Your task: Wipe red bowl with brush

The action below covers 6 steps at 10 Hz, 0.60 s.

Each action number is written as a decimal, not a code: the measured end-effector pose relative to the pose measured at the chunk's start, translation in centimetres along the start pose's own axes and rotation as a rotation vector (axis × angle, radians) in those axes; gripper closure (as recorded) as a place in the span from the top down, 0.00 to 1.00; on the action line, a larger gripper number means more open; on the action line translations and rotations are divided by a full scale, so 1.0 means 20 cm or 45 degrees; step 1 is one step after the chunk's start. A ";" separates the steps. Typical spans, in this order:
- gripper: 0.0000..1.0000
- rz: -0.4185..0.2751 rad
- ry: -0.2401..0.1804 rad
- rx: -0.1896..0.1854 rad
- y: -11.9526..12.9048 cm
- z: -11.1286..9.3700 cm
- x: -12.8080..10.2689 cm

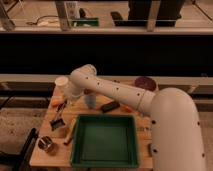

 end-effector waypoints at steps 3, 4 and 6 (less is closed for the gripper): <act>0.00 0.007 0.047 0.089 -0.04 -0.20 0.02; 0.00 0.008 0.067 0.114 -0.06 -0.27 0.03; 0.00 0.019 0.098 0.150 -0.11 -0.35 0.06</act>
